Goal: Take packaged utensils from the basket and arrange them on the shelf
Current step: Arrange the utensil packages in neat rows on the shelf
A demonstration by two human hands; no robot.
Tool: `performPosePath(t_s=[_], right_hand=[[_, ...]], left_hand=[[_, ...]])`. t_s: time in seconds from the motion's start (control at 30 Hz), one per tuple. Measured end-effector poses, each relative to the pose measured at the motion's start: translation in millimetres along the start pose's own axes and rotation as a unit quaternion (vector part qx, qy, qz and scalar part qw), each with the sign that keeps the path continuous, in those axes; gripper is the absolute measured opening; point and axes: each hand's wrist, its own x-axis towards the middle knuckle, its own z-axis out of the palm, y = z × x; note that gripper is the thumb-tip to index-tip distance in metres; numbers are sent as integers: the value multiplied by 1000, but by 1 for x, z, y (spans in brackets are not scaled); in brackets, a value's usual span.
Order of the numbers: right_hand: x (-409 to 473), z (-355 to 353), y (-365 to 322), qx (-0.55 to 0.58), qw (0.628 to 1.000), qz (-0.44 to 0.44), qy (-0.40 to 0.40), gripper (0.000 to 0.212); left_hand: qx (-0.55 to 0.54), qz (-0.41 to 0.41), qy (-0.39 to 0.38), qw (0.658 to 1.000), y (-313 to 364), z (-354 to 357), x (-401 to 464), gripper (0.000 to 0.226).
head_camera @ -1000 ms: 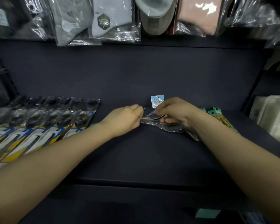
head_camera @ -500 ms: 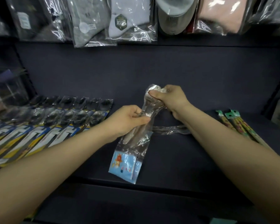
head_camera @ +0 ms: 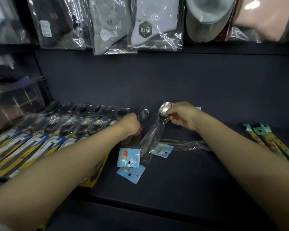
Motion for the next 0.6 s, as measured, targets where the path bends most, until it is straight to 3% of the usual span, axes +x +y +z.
performPosePath(t_s=[0.03, 0.1, 0.2, 0.33, 0.47, 0.6], right_hand=[[2, 1, 2, -13, 1000, -5, 2, 21], [4, 3, 4, -62, 998, -18, 11, 19], [8, 10, 5, -125, 991, -36, 20, 12], [28, 23, 4, -213, 975, -33, 47, 22], [49, 35, 8, -348, 927, -44, 136, 18], [48, 47, 15, -393, 901, -68, 168, 31]], left_hand=[[35, 6, 1, 999, 1, 1, 6, 14], [129, 27, 4, 991, 2, 0, 13, 23], [303, 119, 13, 945, 3, -14, 10, 42], [382, 265, -133, 875, 4, -46, -13, 49], [481, 233, -235, 812, -8, -67, -14, 62], [489, 237, -261, 798, -19, -71, -8, 66]])
